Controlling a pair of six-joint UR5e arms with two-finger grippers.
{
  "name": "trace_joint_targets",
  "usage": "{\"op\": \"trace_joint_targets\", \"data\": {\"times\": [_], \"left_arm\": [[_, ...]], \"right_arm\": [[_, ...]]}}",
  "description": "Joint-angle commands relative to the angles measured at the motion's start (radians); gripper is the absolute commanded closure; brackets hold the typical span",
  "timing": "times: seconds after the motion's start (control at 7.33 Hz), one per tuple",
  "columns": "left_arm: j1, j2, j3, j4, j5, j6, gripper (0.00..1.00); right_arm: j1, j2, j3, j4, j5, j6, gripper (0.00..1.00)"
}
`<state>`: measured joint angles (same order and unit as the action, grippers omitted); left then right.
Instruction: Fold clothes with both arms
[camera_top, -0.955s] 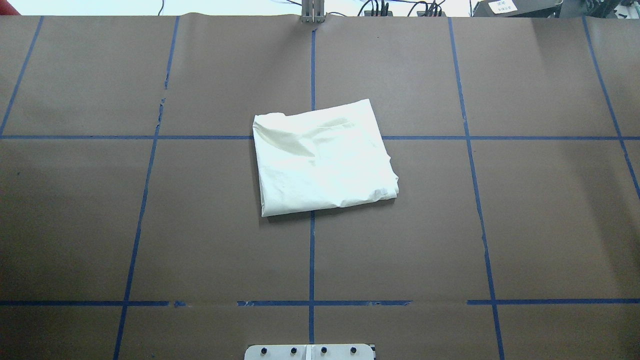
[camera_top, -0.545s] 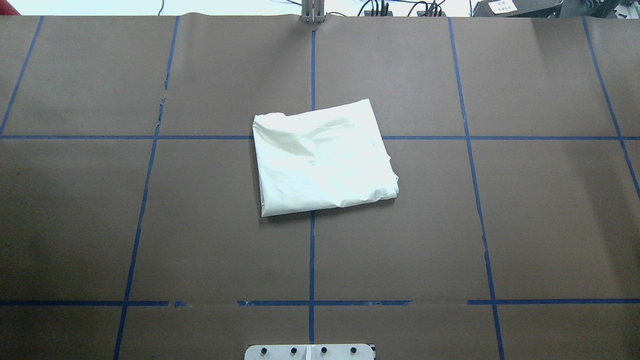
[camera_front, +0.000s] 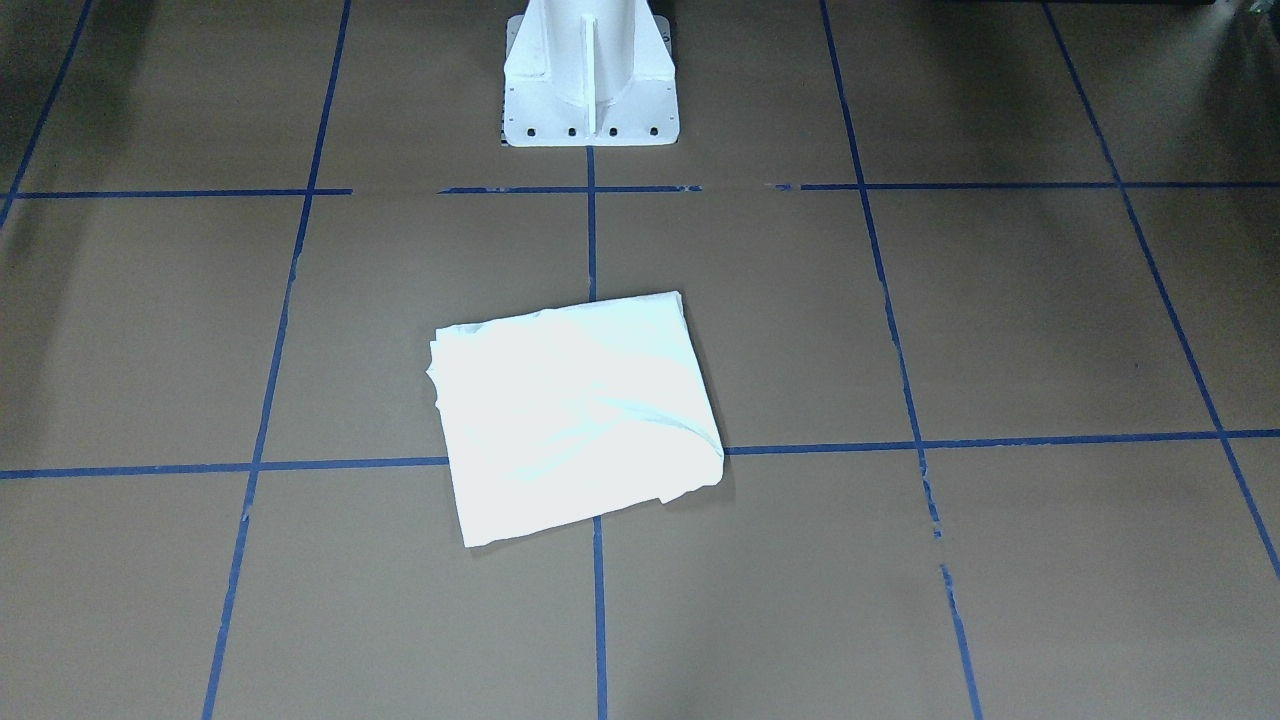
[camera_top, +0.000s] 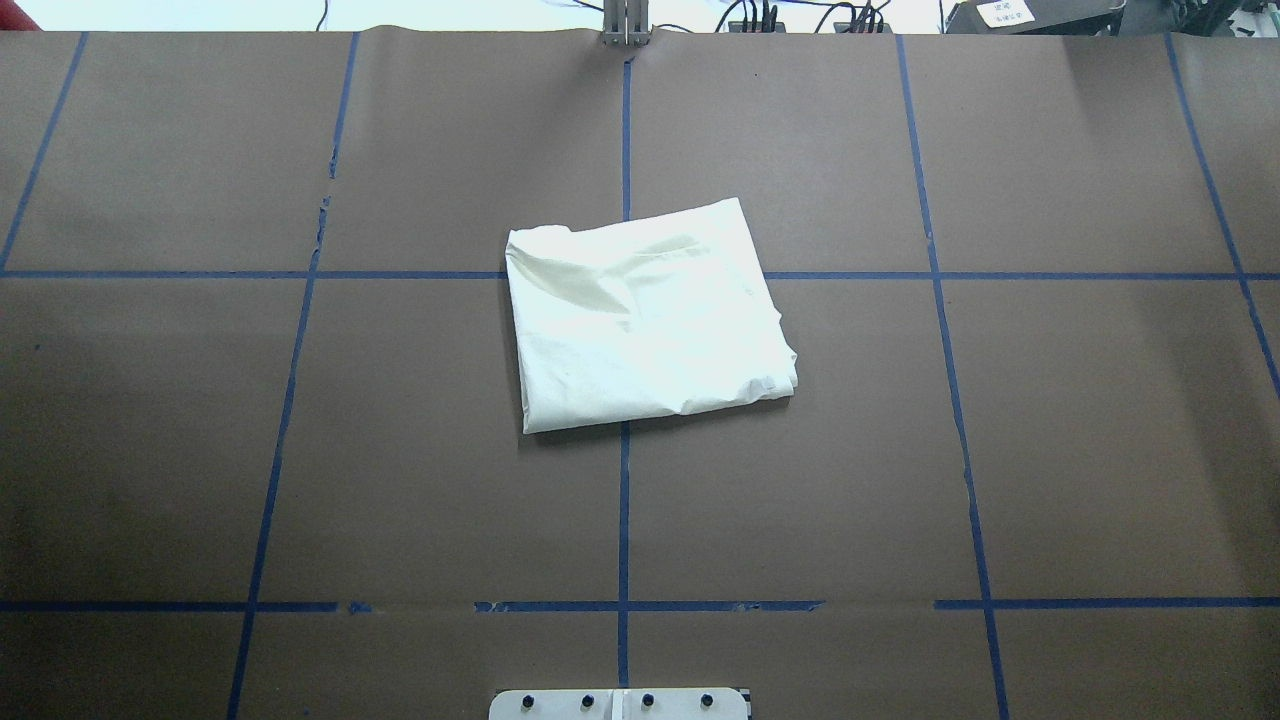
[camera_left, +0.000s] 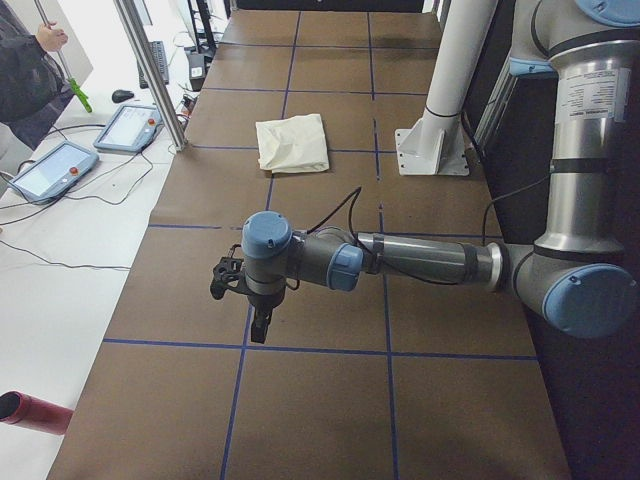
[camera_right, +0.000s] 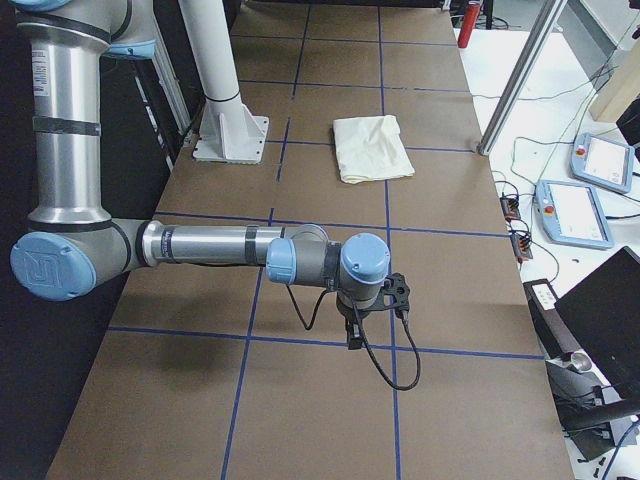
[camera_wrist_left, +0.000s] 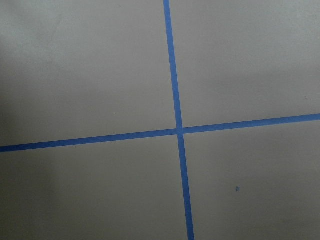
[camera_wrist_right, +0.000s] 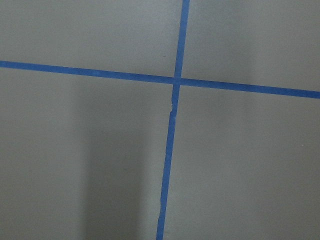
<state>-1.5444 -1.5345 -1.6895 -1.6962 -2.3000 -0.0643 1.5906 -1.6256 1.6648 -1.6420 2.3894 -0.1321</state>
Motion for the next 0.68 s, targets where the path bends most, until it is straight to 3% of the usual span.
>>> {"op": "trace_joint_targets", "data": {"times": [0.0, 0.55], "left_arm": [[0.000, 0.022, -0.018, 0.004, -0.003, 0.001, 0.00], [-0.002, 0.027, -0.025, 0.004, -0.003, 0.001, 0.00]], "right_arm": [[0.000, -0.002, 0.000, 0.002, -0.001, 0.000, 0.00], [0.000, -0.003, 0.001, 0.004, -0.003, 0.000, 0.00]]}}
